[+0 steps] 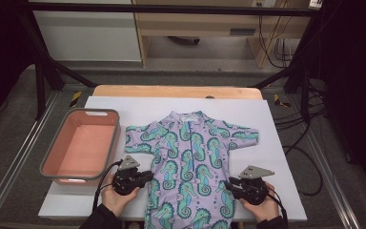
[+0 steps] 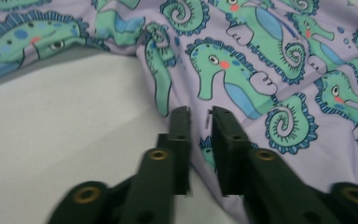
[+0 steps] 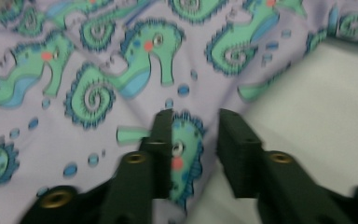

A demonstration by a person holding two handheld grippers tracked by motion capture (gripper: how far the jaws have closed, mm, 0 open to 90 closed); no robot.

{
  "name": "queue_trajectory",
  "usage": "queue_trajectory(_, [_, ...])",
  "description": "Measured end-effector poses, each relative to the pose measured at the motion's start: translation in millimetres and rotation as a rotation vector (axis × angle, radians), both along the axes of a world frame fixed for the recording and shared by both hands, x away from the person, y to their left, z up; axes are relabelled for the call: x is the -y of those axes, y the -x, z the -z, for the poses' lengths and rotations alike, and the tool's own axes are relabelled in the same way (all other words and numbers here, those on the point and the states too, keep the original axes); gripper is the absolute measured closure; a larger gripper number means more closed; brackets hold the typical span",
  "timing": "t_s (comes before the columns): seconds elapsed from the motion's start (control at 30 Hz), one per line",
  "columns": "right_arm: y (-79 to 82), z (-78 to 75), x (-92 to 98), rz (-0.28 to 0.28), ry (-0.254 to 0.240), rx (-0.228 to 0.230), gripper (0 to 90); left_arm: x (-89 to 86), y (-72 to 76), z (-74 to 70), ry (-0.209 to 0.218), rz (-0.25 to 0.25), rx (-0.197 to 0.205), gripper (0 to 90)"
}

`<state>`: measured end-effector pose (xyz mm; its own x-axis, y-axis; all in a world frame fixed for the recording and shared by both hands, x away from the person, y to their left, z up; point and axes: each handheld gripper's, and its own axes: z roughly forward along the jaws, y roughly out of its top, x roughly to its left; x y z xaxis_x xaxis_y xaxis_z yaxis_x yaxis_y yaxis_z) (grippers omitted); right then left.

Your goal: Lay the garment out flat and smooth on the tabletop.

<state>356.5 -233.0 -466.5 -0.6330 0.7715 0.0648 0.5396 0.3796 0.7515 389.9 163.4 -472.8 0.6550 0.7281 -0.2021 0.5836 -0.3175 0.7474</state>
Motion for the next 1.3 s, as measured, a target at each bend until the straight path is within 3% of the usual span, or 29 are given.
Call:
queue_trajectory(0.1, [-7.7,-0.9,-4.2,0.011,-0.032,0.040,48.4,-0.9,-0.7,-3.3,0.001,0.011,0.030,60.5])
queue_trajectory(0.27, [-21.9,-2.5,-7.4,0.023,-0.068,0.066,30.8,-3.5,-9.1,-4.1,0.000,0.034,0.036,40.0])
queue_trajectory(0.33, [-26.8,-2.5,-7.4,0.027,-0.077,0.071,26.3,-4.7,-12.2,-3.1,0.004,0.028,0.051,32.1])
queue_trajectory(0.43, [-31.4,-1.4,-6.0,0.039,-0.085,0.072,19.8,-5.4,-15.2,-4.5,0.021,0.029,0.061,28.0])
queue_trajectory(0.6, [-30.8,1.8,-0.4,0.050,-0.092,0.066,16.7,-4.1,-23.8,-11.5,0.038,0.036,0.053,13.5])
queue_trajectory(0.83, [-28.9,2.2,8.0,0.059,-0.113,0.061,13.2,2.3,-36.2,-22.6,0.030,0.041,0.060,5.9])
queue_trajectory(1.07, [-28.2,2.5,10.1,0.059,-0.114,0.061,11.4,5.6,-48.0,-30.0,0.017,0.054,0.066,5.7])
queue_trajectory(1.3, [-27.9,1.2,9.2,0.058,-0.113,0.063,10.7,9.6,-62.2,-30.6,-0.023,0.027,0.077,5.8])
